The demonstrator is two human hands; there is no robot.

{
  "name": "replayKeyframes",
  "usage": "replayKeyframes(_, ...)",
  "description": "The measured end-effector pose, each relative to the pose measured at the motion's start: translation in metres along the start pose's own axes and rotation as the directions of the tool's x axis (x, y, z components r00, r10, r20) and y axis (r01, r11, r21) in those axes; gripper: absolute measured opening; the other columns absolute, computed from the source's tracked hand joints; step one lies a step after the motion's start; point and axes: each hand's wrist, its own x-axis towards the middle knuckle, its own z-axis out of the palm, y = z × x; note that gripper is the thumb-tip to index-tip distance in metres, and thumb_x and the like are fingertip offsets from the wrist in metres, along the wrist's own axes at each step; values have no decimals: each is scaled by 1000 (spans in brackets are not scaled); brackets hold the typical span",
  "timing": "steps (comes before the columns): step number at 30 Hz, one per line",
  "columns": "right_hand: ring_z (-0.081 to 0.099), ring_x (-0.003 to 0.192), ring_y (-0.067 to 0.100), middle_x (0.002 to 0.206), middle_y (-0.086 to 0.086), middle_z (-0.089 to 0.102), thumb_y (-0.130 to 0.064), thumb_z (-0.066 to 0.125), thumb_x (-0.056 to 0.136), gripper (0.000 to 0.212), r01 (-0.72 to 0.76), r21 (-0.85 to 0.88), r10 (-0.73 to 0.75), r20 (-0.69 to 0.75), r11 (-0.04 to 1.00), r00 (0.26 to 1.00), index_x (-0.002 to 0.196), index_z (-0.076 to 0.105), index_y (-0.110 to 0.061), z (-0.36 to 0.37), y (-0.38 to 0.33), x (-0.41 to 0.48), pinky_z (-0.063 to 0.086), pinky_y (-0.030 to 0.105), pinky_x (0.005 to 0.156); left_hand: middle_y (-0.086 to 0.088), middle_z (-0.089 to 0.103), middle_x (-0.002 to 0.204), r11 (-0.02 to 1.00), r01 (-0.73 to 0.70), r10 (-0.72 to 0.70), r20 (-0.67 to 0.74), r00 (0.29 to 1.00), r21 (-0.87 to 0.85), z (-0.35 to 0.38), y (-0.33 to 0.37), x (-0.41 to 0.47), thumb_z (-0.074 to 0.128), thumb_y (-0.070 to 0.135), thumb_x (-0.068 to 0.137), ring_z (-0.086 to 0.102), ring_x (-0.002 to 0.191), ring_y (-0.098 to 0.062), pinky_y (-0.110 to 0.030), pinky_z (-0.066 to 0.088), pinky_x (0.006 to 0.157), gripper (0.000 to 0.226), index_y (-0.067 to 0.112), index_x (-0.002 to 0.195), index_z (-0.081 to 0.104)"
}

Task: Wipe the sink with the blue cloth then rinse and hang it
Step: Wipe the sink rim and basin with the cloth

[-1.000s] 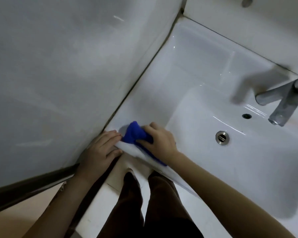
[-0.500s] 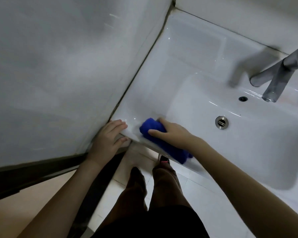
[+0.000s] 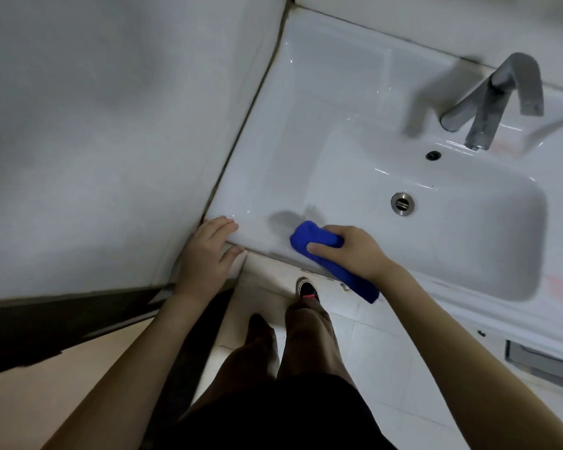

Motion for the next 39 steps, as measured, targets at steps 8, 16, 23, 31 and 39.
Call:
replayKeyframes(8, 65, 76, 18, 82, 1, 70, -55, 64, 86, 36, -9, -29, 10, 24, 1000, 1000, 92, 67, -20, 15, -25, 9, 52, 37, 76, -16, 63, 124, 998, -61, 61, -6, 998, -11, 0, -5, 0, 67, 17, 85, 48, 121, -22, -19, 28, 108, 36, -1, 116, 65)
replayKeyframes(16, 61, 69, 15, 78, 0, 69, -47, 70, 85, 33, -196, 47, 197, -21, 980, 980, 92, 68, -15, -31, 42, -43, 46, 28, 69, -18, 63, 123, 996, -79, 77, -46, 996, -31, 1, -3, -1, 72, 8, 83, 46, 120, -21, -19, 27, 106, 34, -2, 115, 66)
replayKeyframes(23, 60, 66, 8, 71, -10, 65, -45, 70, 86, 19, 6, 107, -16, 93, 994, 996, 80, 65, -28, 11, -15, 15, 45, 21, 67, -17, 61, 126, 999, -44, 44, -6, 999, -5, -1, -3, 2, 72, 9, 84, 50, 122, -27, -24, 30, 106, 36, -1, 118, 65)
replayKeyframes(31, 53, 57, 6, 71, 1, 61, -31, 70, 89, 30, -140, 119, 128, 103, 983, 986, 87, 63, -2, -63, 91, -58, 41, 21, 65, -16, 60, 129, 1000, 1, 0, 2, 1000, -24, -2, 2, 0, 72, 7, 84, 49, 125, -27, -24, 29, 108, 36, 0, 119, 66)
replayKeyframes(39, 59, 69, 9, 73, -11, 63, -36, 73, 86, 16, 137, 105, -148, 107, 985, 983, 85, 66, -22, -2, 12, 27, 46, 22, 71, -15, 60, 129, 999, 24, -24, -5, 1000, -24, 0, 3, -2, 73, 10, 84, 50, 126, -28, -27, 32, 108, 37, 1, 119, 65)
